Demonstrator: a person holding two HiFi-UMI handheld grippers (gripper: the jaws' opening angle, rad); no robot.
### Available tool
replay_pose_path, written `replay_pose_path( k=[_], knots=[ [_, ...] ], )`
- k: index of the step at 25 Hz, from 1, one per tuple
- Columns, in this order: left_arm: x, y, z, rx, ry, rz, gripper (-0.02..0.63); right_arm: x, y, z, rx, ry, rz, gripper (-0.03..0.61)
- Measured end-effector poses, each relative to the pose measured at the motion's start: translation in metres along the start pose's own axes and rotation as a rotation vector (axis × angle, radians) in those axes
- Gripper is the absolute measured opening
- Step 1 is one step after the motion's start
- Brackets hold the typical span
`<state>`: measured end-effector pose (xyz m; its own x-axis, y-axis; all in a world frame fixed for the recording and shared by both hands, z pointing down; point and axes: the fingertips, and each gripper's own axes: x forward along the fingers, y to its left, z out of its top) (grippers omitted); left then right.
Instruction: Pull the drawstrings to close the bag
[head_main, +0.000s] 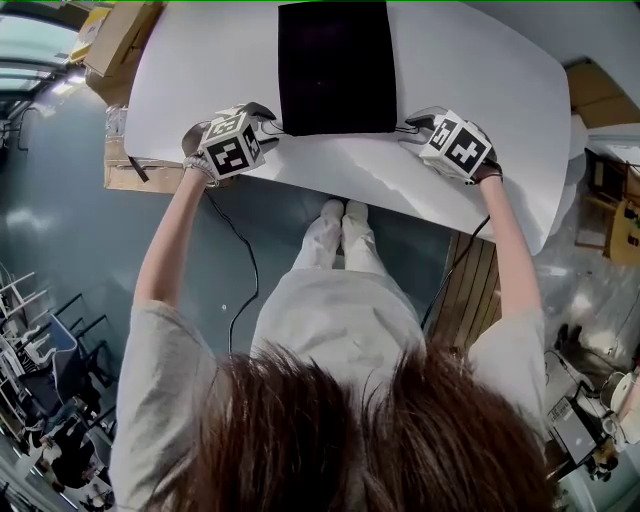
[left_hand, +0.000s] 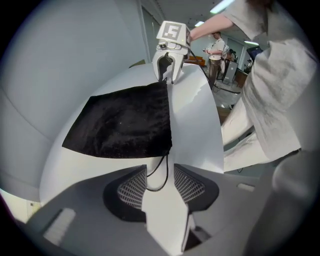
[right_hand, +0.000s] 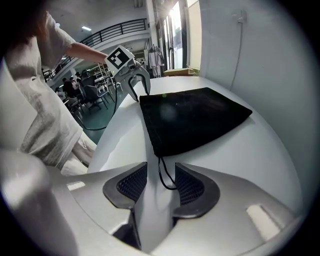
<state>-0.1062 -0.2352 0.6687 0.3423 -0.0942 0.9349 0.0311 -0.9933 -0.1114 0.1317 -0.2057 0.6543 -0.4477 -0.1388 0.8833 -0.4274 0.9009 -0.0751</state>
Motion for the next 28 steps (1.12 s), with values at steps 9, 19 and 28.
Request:
replay_pose_path(
  k=[9,19,28],
  knots=[
    [0.000,-0.010,0.001,-0.131,-0.029,-0.065,0.080,0.003,-0.003,-0.008,-0.039,0.058,-0.004,0.100],
    [0.001,-0.015,0.003,-0.122,0.022,-0.093,0.029,0.006,-0.005,-0.005,-0.044,0.088,0.000,0.082],
    [-0.001,-0.013,0.005,-0.184,0.013,-0.077,0.005,0.004,-0.009,-0.005,-0.064,0.096,-0.040,0.015]
  ],
)
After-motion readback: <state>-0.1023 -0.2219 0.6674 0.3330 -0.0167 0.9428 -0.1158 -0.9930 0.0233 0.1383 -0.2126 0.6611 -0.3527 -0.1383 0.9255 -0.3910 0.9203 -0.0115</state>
